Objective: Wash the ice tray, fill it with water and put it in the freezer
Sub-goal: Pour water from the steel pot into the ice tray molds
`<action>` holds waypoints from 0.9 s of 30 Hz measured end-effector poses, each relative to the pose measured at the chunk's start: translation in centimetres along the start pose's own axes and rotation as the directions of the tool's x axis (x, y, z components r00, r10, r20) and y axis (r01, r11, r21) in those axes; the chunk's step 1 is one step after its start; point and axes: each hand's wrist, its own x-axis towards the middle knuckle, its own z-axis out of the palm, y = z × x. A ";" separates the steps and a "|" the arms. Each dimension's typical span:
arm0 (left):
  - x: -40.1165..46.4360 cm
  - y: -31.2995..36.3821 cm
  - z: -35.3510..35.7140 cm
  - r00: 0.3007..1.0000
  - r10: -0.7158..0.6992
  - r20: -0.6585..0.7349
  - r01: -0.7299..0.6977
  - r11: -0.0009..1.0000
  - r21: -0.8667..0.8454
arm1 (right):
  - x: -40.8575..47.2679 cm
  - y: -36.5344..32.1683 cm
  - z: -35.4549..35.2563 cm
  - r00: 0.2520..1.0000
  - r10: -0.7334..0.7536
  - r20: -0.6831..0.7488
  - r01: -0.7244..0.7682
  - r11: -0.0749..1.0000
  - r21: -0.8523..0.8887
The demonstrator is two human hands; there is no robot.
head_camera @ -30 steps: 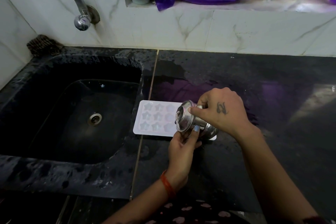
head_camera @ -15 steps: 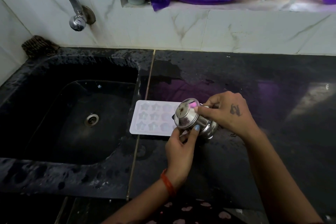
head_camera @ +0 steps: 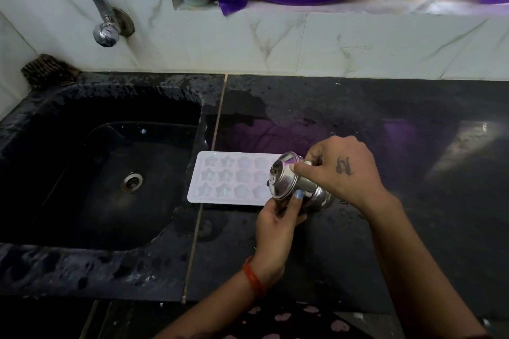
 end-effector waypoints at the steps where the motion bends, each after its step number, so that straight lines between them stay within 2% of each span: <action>1: 0.0 0.0 0.1 1.000 -0.002 0.007 0.002 1.000 -0.003 | 0.0 -0.1 0.0 1.000 -0.005 -0.002 0.005 1.000 -0.014; 10: -0.1 0.1 0.5 1.000 0.008 0.021 -0.007 1.000 -0.020 | 0.1 -0.3 -0.5 0.999 -0.033 0.000 0.033 0.998 -0.054; 16: 0.1 -0.2 0.7 0.998 0.057 -0.005 -0.058 0.998 -0.016 | 0.1 0.4 -0.5 0.999 -0.033 -0.004 0.033 0.999 -0.002; 19: 0.3 -0.7 0.7 0.985 0.160 -0.060 -0.154 0.984 0.092 | 0.0 1.4 -0.5 1.000 -0.004 0.020 0.002 0.993 0.117; 22: 0.5 -0.9 0.6 0.964 0.262 -0.041 -0.243 0.936 0.254 | -0.2 2.3 -0.8 0.998 0.055 0.012 -0.056 0.969 0.241; 27: 0.0 -0.5 1.3 0.965 0.262 0.024 -0.259 0.927 0.271 | -0.5 3.2 -1.2 0.995 0.100 -0.012 -0.092 0.956 0.279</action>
